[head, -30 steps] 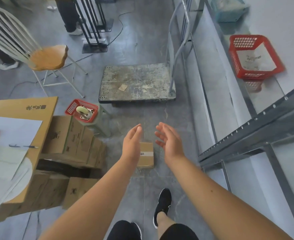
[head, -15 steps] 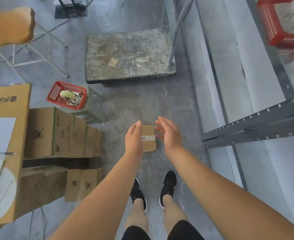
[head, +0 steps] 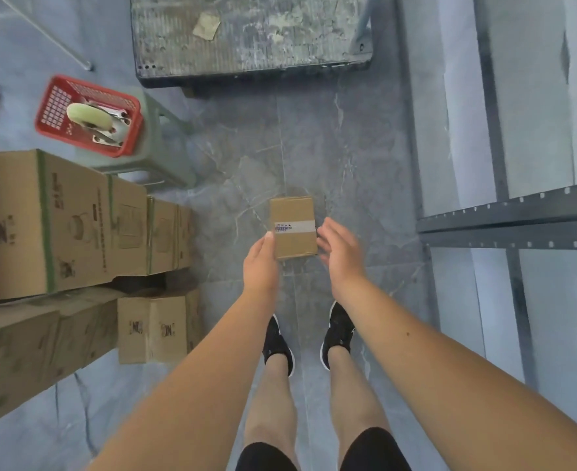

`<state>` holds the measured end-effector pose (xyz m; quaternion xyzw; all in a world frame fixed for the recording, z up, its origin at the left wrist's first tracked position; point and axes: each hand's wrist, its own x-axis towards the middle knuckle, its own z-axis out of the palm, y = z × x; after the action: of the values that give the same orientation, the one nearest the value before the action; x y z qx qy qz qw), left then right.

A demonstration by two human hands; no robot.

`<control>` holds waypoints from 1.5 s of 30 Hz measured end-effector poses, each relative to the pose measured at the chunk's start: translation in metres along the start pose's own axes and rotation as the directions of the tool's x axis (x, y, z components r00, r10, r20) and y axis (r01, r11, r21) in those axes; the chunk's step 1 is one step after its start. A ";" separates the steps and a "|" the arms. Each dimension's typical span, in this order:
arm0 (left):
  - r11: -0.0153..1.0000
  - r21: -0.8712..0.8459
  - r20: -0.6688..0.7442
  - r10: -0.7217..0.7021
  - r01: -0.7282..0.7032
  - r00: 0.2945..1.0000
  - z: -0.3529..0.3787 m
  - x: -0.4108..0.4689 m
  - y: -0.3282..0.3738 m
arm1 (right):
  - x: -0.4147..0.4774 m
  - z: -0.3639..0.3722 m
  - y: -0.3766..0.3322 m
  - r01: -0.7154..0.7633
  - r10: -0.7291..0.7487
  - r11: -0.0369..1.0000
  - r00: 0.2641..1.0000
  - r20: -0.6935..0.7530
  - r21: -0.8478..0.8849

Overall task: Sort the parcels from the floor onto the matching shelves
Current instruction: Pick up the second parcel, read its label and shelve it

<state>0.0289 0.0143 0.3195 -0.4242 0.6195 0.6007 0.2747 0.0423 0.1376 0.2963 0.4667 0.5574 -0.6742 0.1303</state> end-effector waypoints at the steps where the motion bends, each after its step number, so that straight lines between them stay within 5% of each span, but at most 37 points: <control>1: 1.000 -0.007 -0.004 -0.016 0.016 1.000 0.002 0.010 -0.007 | 0.011 0.000 0.005 -0.010 0.010 1.000 1.000 -0.009 -0.001; 19: 0.986 0.057 -0.051 -0.157 0.159 0.986 0.022 0.222 -0.122 | 0.217 0.014 0.125 -0.165 0.160 0.976 0.986 -0.042 -0.141; 30: 0.985 0.129 -0.061 -0.107 0.114 0.992 0.038 0.342 -0.153 | 0.324 0.026 0.192 -0.123 0.118 0.972 0.992 -0.037 -0.199; 36: 0.974 0.207 -0.065 -0.076 0.088 0.995 0.053 0.372 -0.169 | 0.350 0.034 0.212 -0.041 0.075 0.903 0.995 0.064 -0.428; 45: 0.974 0.224 -0.036 -0.027 0.034 0.999 0.073 0.403 -0.168 | 0.370 0.037 0.211 -0.054 0.074 0.903 0.997 0.030 -0.426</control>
<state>-0.0373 0.0205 -0.1182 -0.4096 0.6813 0.5155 0.3199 -0.0248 0.1605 -0.1258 0.4298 0.6719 -0.5425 0.2635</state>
